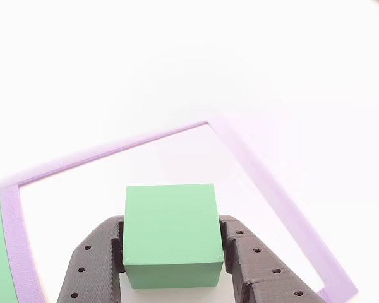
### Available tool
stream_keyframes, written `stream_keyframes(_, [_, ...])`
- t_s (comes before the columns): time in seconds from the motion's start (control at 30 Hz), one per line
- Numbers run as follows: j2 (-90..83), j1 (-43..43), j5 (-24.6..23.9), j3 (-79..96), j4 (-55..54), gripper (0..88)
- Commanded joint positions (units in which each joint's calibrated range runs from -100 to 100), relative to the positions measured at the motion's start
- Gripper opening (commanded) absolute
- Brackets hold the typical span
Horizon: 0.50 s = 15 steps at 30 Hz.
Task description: Tower of hanoi
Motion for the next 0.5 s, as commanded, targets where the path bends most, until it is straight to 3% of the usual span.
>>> stream_keyframes(0.0, [-6.3,-0.8,0.0,-0.9,4.7,6.1])
stream_keyframes(0.2, [-21.2,-1.5,0.0,-0.1,22.2,5.8])
stream_keyframes(0.47, [-47.7,-2.7,0.0,-6.3,63.5,4.8])
